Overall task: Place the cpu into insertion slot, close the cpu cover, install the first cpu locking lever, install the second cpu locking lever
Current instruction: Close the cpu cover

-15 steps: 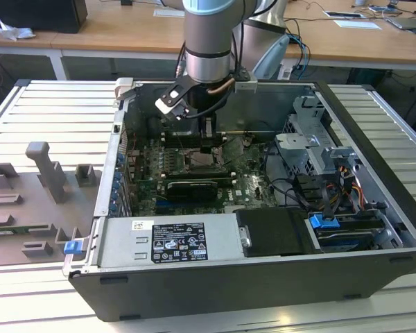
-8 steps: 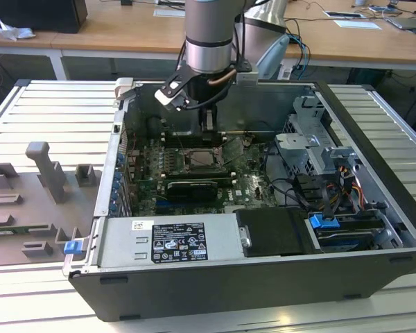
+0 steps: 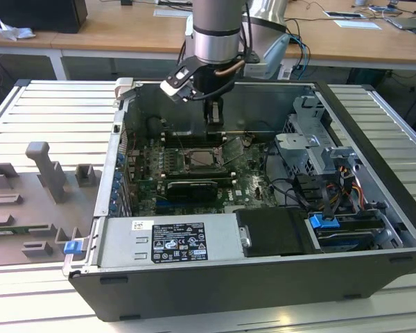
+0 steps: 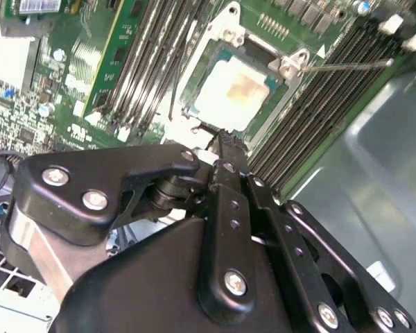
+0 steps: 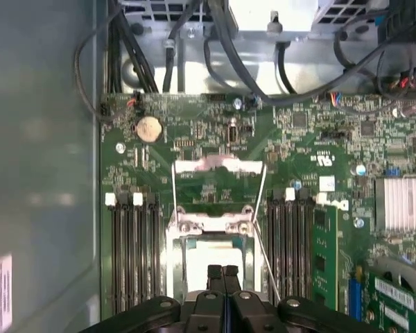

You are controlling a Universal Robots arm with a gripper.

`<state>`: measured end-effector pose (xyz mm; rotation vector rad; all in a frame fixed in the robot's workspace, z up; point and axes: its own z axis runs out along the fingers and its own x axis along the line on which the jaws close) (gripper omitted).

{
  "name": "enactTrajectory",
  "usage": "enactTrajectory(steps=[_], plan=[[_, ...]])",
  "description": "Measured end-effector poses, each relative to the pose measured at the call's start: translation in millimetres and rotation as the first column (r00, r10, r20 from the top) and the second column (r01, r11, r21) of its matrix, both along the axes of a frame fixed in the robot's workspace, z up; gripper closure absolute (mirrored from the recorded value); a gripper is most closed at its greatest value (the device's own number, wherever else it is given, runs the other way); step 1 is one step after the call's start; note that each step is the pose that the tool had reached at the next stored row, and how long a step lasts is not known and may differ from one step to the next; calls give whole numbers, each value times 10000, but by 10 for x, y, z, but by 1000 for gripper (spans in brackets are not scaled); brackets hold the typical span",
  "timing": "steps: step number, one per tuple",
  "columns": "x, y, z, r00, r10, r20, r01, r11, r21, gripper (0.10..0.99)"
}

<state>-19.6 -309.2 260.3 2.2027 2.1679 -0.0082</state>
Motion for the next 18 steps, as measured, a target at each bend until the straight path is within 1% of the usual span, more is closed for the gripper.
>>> enactTrajectory(steps=[2, 3, 5, 6, 9, 10, 11, 14, 15, 16, 18], plan=[[13, 0, 7, 10000, 2, -14, -2, 10000, -4, 980], [13, 0, 15, 10000, 0, -13, 0, 10000, -1, 980], [13, 0, 64, 10000, -1, -13, 1, 10000, 0, 980], [13, 0, 112, 10000, -1, -13, 1, 10000, 0, 980], [13, 0, 174, 10000, 0, -14, 0, 10000, -2, 980], [19, 1, 173, 10000, 2, -12, -2, 10000, 2, 980], [55, 1, 173, 10000, 0, -13, 0, 10000, -7, 980], [199, 0, 157, 10000, -3, -13, 3, 10000, -23, 980], [262, 0, 140, 10000, 0, -13, 0, 10000, -23, 980], [294, 0, 121, 10000, 4, -12, -4, 10000, -23, 980], [303, 0, 76, 10000, 4, -13, -4, 10000, -21, 980]])
